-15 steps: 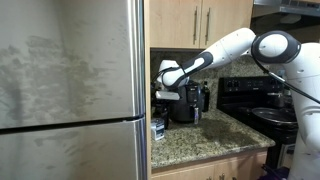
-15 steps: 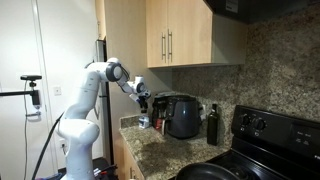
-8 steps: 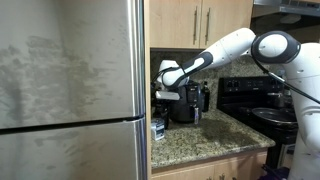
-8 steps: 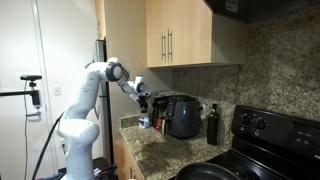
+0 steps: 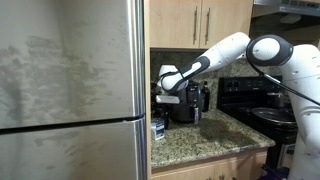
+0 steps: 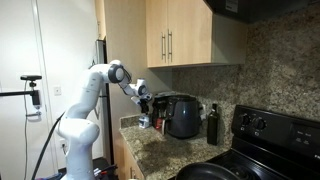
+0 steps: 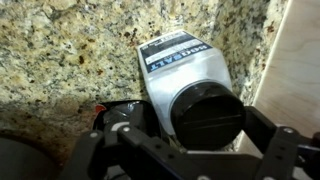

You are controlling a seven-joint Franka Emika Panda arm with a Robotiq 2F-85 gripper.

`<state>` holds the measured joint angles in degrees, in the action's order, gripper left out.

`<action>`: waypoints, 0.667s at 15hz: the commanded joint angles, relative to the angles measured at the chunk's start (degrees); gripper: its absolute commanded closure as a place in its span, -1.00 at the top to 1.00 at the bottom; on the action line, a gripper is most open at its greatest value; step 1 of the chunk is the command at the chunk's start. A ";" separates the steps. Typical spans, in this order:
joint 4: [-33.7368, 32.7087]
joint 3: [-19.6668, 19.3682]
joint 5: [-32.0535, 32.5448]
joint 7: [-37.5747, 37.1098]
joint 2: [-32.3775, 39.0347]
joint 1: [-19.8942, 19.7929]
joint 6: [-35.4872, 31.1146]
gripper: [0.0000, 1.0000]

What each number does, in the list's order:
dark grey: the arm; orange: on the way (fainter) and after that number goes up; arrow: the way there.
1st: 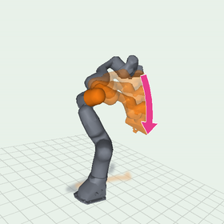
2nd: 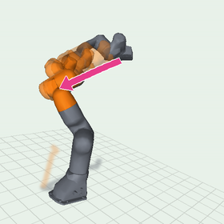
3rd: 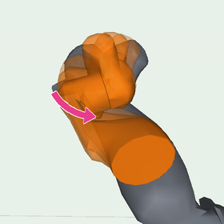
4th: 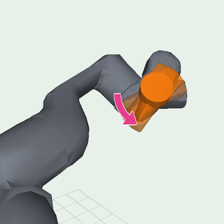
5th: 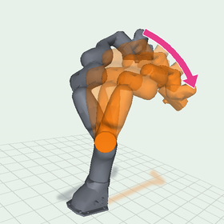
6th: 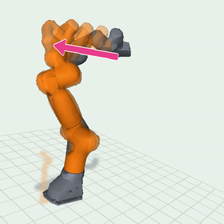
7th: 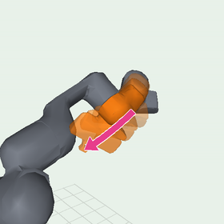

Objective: Move the bottle to the right

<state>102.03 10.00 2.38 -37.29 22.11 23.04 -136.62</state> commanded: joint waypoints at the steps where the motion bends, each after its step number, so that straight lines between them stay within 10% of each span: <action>1: -0.31 -0.18 -0.34 0.46 0.07 0.19 0.57 0.65; 7: -0.28 -0.16 -0.18 0.63 0.03 0.26 -0.31 -0.22; 10: -0.01 -0.96 1.33 -1.05 -0.21 0.90 -0.49 -0.23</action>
<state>101.92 10.02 2.49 -37.26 21.97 23.17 -136.89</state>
